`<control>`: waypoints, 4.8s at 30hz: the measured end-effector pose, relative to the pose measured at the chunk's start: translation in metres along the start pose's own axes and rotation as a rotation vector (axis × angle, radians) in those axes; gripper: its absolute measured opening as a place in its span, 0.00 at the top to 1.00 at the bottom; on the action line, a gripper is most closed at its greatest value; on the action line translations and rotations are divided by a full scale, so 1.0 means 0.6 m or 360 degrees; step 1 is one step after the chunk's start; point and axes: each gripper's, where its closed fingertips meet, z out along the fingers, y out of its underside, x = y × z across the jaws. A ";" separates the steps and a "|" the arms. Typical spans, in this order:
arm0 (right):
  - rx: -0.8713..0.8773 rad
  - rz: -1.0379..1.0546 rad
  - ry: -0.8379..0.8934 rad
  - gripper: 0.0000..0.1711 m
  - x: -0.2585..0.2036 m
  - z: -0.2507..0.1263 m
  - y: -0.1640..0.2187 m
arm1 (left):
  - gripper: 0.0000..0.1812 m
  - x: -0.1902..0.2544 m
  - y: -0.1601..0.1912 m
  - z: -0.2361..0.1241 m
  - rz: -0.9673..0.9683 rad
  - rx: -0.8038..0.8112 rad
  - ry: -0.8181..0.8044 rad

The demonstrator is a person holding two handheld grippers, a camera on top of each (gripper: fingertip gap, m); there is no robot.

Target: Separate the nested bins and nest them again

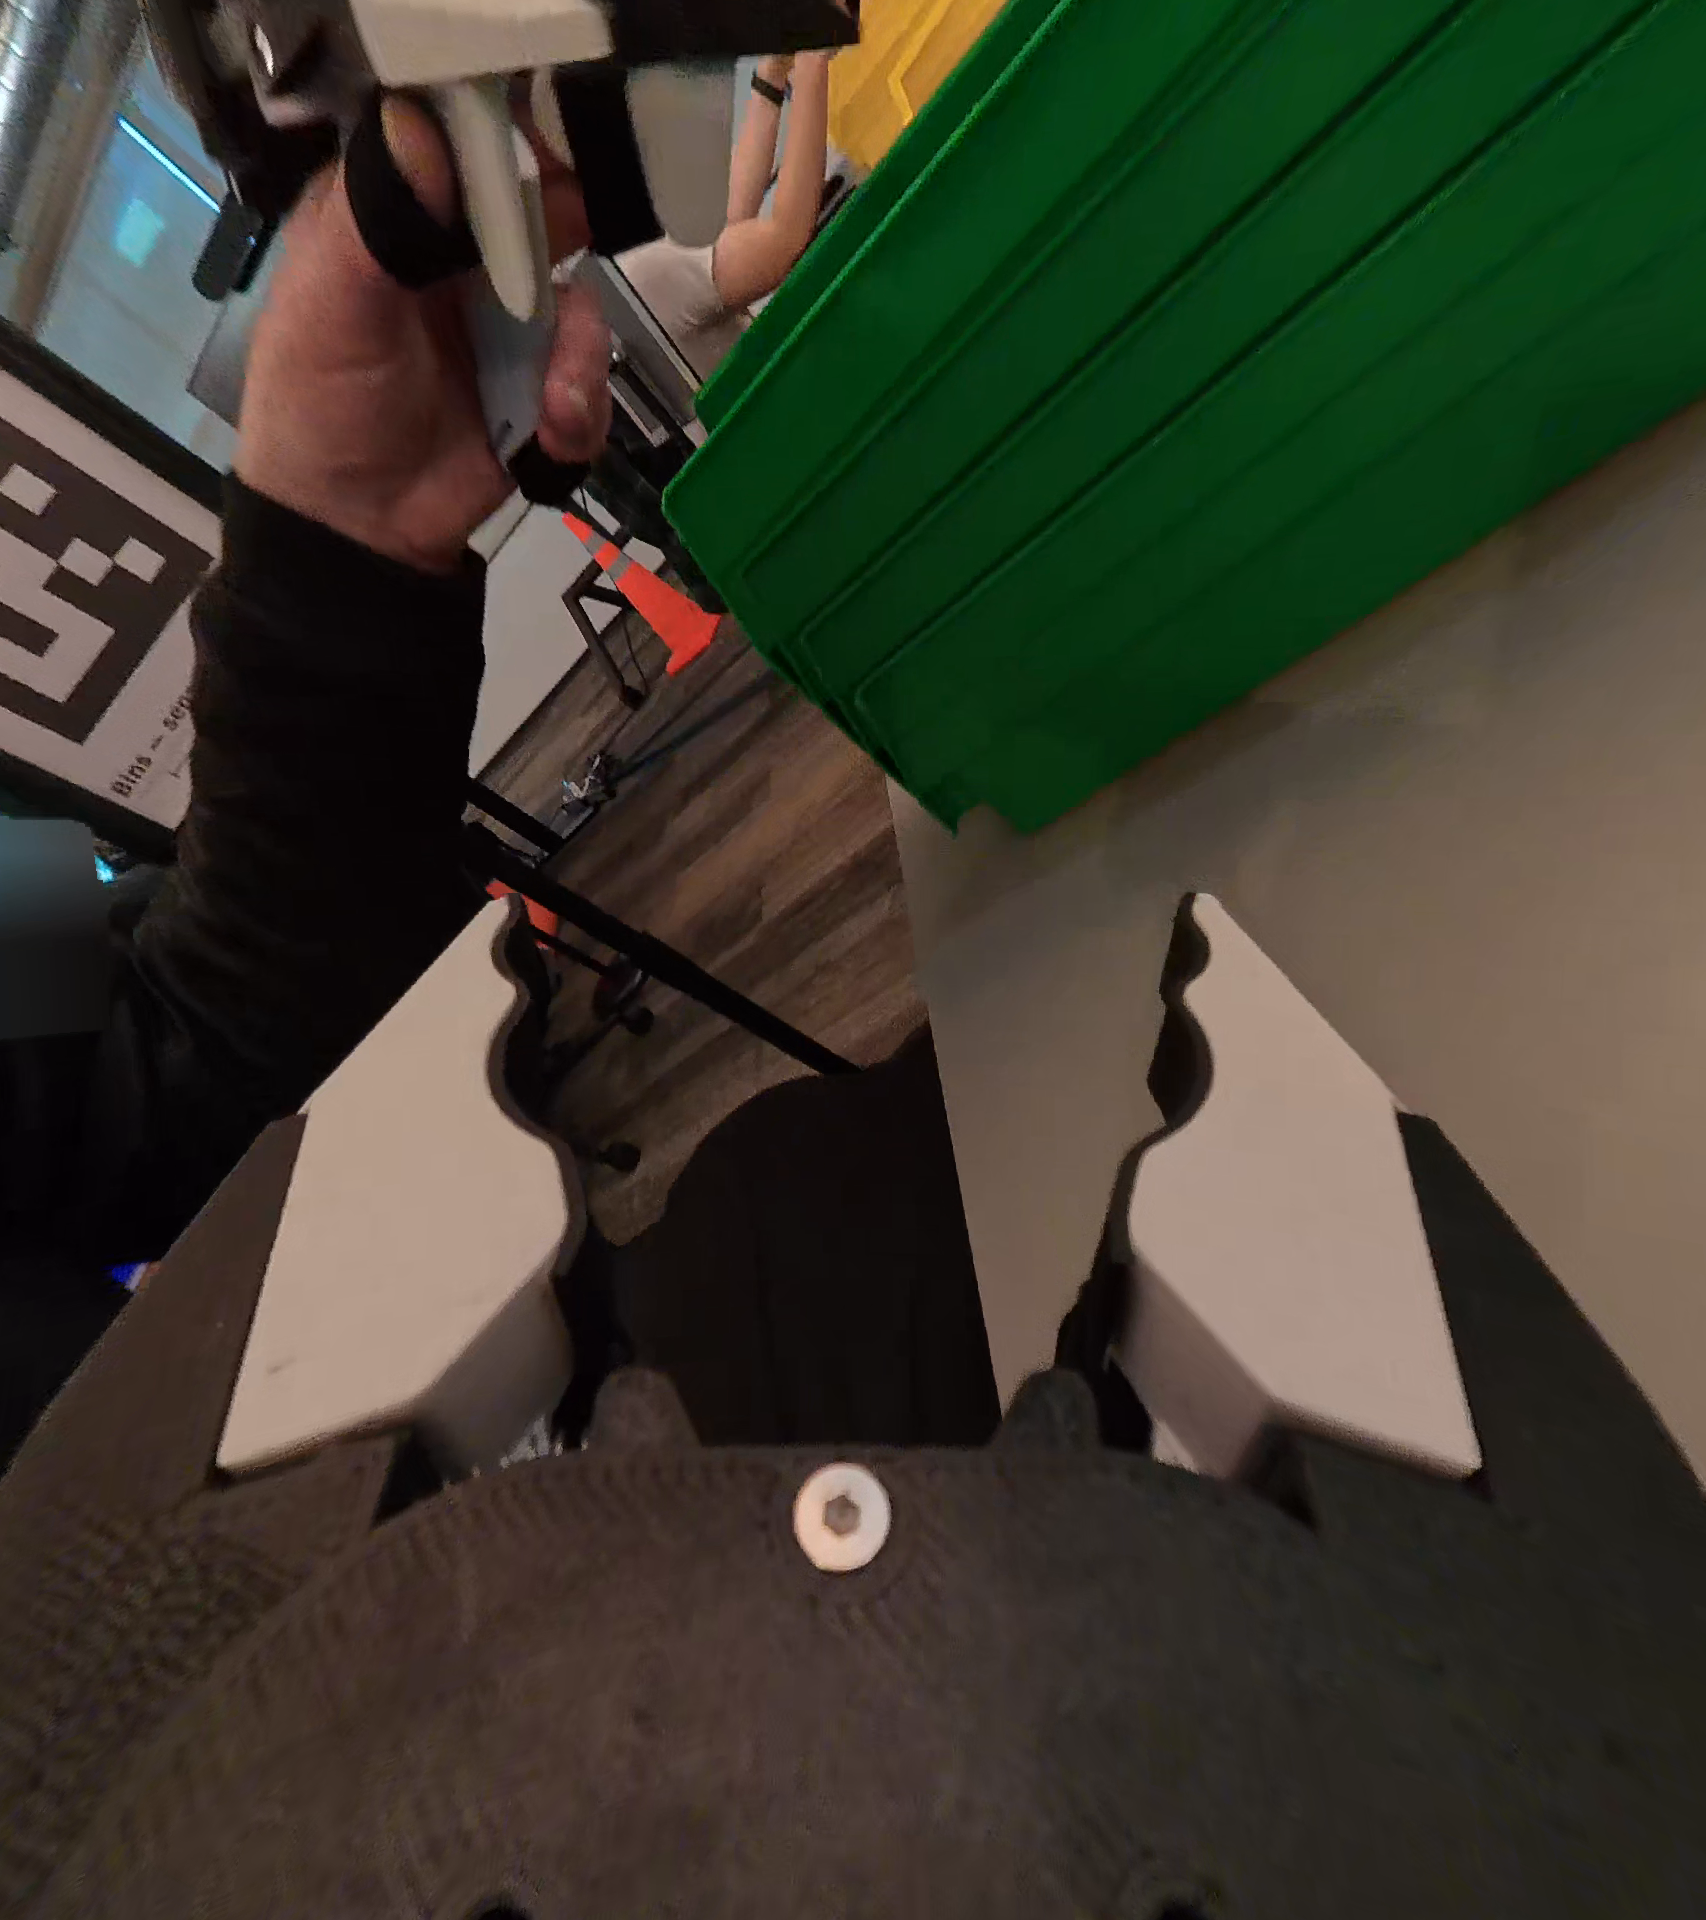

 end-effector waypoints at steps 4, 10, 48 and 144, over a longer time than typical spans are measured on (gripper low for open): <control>-0.0029 -0.0017 0.0010 0.32 0.000 -0.011 0.010 | 0.18 0.007 0.029 0.062 0.0013 -0.0362 -0.0090; -0.0010 0.0030 0.0024 0.36 0.014 -0.018 0.008 | 0.36 -0.018 0.061 0.095 -0.0137 -0.0651 -0.0214; -0.0155 0.0166 0.0036 0.41 0.058 -0.009 0.056 | 0.47 -0.023 0.032 0.088 0.0101 -0.0599 -0.0447; 0.0434 0.0431 0.0221 0.38 0.200 -0.185 -0.065 | 0.13 -0.023 0.046 0.105 0.0081 -0.0521 -0.0721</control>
